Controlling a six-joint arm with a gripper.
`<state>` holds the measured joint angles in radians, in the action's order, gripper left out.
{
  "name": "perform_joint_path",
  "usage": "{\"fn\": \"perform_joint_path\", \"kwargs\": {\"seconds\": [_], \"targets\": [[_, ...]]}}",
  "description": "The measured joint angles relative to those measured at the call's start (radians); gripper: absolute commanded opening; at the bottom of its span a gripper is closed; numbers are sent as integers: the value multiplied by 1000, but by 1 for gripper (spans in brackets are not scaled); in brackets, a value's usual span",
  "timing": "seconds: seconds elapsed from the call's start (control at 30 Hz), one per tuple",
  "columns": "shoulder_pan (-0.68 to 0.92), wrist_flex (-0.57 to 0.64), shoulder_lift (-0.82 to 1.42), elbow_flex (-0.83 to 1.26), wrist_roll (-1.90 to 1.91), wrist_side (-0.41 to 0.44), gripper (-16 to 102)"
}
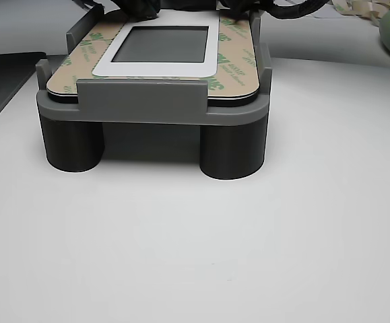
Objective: Peel off protective film from adhesive tape.
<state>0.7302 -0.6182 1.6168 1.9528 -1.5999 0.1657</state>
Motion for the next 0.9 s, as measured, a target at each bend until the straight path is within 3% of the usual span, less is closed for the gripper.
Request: {"fn": "perform_joint_path", "kwargs": {"seconds": [0.9], "targets": [[18,-58,0,-32,38,12,-7]]}}
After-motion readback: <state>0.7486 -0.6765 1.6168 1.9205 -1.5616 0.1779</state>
